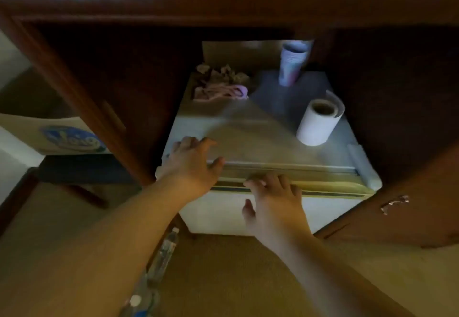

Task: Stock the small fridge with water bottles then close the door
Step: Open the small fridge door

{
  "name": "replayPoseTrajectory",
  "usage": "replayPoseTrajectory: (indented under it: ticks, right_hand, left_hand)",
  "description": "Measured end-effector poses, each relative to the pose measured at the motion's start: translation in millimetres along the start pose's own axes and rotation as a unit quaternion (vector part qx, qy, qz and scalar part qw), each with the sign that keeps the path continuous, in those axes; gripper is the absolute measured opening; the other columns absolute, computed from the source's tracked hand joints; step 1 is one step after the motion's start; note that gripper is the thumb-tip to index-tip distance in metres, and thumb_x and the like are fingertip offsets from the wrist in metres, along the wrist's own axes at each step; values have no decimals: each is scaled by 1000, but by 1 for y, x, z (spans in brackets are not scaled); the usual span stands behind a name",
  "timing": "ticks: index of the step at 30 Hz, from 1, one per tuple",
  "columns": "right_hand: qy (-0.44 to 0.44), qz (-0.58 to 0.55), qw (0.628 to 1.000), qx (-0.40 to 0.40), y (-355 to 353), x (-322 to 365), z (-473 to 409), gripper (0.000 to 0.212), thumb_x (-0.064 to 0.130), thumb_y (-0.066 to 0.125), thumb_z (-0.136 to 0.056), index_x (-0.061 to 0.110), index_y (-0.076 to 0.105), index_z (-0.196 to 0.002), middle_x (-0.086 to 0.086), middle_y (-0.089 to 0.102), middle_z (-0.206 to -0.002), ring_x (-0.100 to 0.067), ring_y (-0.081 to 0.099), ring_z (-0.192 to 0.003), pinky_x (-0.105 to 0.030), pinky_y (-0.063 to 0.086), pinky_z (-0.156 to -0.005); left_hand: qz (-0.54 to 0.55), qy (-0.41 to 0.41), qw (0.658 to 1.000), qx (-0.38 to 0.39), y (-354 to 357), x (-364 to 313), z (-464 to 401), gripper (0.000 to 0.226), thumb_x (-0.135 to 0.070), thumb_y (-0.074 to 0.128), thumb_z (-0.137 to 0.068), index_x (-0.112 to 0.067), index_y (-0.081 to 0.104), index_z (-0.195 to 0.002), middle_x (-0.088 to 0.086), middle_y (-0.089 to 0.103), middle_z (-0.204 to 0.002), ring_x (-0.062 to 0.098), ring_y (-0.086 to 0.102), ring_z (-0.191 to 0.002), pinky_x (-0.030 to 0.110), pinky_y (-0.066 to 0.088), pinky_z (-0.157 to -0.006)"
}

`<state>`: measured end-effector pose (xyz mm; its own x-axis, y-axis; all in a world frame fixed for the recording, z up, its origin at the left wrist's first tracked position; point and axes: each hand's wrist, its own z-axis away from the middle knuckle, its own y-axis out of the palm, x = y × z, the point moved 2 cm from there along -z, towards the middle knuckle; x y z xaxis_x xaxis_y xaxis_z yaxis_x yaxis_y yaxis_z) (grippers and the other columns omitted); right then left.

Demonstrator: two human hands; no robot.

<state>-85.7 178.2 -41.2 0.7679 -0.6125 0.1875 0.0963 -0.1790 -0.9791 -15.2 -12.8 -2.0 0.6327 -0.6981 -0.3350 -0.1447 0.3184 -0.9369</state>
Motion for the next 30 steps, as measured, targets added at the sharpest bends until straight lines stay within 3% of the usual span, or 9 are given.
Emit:
replayPoseTrajectory:
  ticks: [3,8,13,19,23,26,30]
  right_hand:
    - [-17,-4,997,-79,15,-4,-3,32,38,64,-85,22,70,-111,-4,56,-107,-28,53,-101,-44,45,-83]
    - [-1,-12,989,-145,31,-4,-4,22,37,70,-89,20,71,-103,-6,56,-101,-32,53,-94,-44,45,-77]
    - [6,-16,991,-134,27,-1,-8,14,34,70,-90,21,70,-95,-6,56,-98,-32,54,-91,-43,44,-73]
    - [-79,-43,992,-89,9,-10,43,13,38,69,-91,26,67,-95,1,52,-98,-23,53,-90,-41,45,-74]
    - [-133,-71,989,-7,-6,-33,86,10,41,67,-94,32,65,-96,8,46,-97,-17,49,-89,-37,46,-75]
    - [-138,-116,983,42,-19,-53,113,11,44,67,-95,33,68,-96,13,52,-101,-13,52,-95,-35,49,-78]
    - [-49,-203,975,-73,-53,-65,141,5,29,69,-92,26,71,-88,15,59,-94,7,52,-80,-13,41,-66]
  left_hand:
    - [-46,-3,999,10,13,11,-19,53,-61,38,-99,-42,38,-148,3,30,-161,30,26,-147,51,33,-114]
    - [-60,0,998,-6,20,18,-28,40,-62,37,-99,-48,47,-135,4,43,-145,33,43,-130,51,40,-100]
    - [-80,-6,996,29,13,13,-33,41,-63,39,-98,-43,45,-134,9,41,-134,36,45,-121,52,47,-96]
    - [-84,-22,995,49,16,13,-36,39,-63,39,-98,-42,42,-131,10,36,-135,38,42,-121,57,45,-97]
    - [-90,-22,995,37,21,12,-32,41,-59,37,-101,-37,43,-134,14,36,-139,40,40,-126,56,39,-104]
    - [-86,-26,995,34,23,9,-27,41,-55,34,-103,-38,41,-140,14,33,-146,39,34,-135,54,32,-110]
    - [-127,-25,990,51,29,9,-21,54,-55,22,-105,-38,21,-157,14,14,-166,39,18,-150,56,22,-119]
